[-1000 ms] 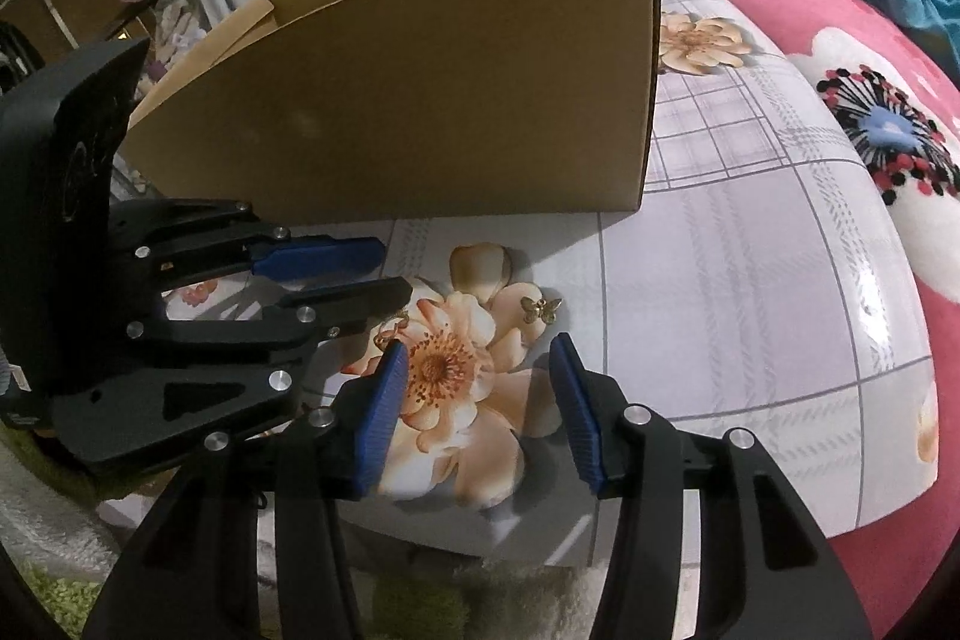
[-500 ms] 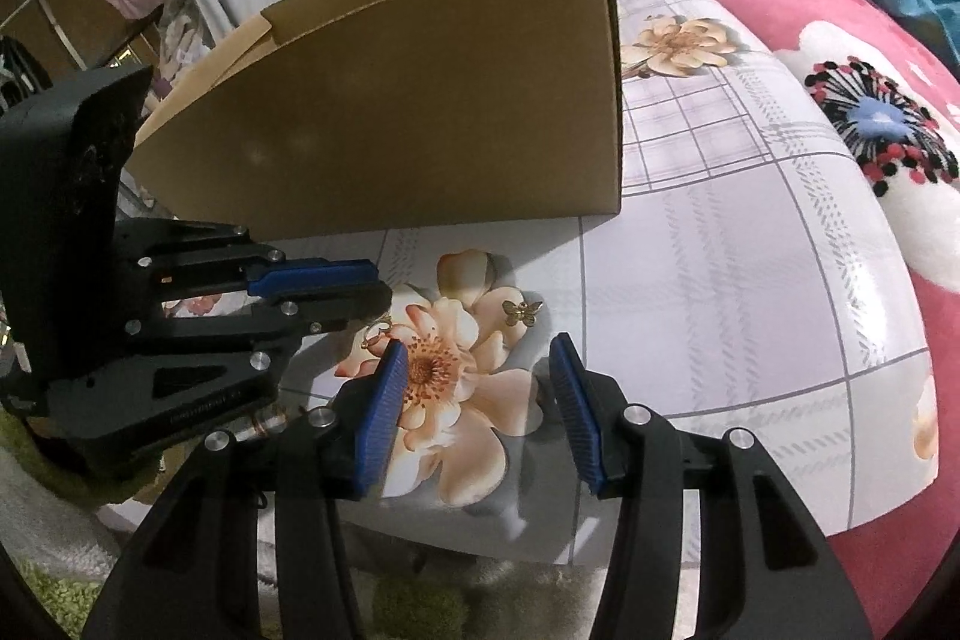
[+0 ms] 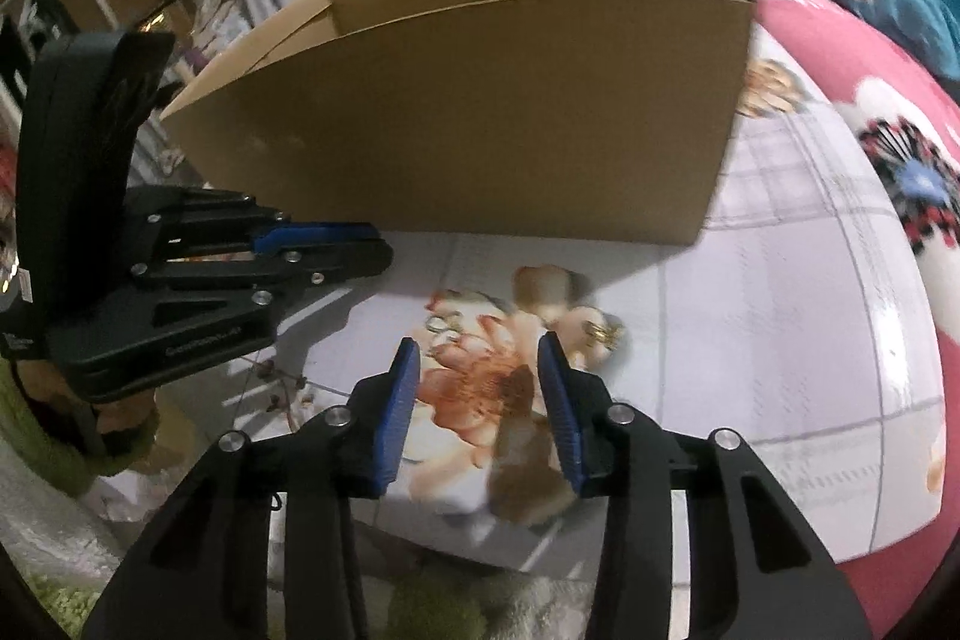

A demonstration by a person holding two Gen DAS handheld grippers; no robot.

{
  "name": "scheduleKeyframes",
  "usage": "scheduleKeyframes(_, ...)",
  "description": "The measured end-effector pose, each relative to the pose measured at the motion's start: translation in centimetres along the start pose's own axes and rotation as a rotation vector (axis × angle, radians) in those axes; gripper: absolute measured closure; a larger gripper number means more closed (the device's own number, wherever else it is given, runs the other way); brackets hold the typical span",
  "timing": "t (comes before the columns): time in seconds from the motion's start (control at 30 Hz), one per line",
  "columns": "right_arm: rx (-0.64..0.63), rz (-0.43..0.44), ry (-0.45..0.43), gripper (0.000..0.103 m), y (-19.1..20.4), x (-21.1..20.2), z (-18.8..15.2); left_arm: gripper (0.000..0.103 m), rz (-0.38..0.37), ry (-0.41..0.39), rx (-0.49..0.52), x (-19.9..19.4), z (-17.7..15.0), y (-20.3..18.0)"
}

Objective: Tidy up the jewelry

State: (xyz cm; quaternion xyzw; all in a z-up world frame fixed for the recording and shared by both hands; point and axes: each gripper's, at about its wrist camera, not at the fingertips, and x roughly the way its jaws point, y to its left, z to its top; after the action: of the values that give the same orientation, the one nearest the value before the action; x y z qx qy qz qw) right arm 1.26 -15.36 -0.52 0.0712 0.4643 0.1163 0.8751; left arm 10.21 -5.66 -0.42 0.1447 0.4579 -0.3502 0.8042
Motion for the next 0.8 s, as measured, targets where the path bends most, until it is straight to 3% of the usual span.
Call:
scheduleKeyframes(0.23,-0.075,-0.007,0.018,0.067,1.2,1.6,1.0,0.093,-0.004,-0.002,0.000,0.1,-0.3,0.5)
scheduleKeyframes(0.6,-0.160,-0.057,0.033,0.084,2.5,3.0,1.4,0.093,-0.008,-0.001,-0.009,0.3,-0.5,0.6)
scheduleKeyframes(0.67,-0.177,-0.069,0.037,0.091,2.7,3.1,1.5,0.093,-0.009,-0.001,-0.010,0.3,-0.6,0.7)
scheduleKeyframes(0.8,-0.169,-0.064,0.038,0.091,2.8,3.3,1.7,0.093,-0.008,-0.002,-0.010,0.3,-0.6,0.6)
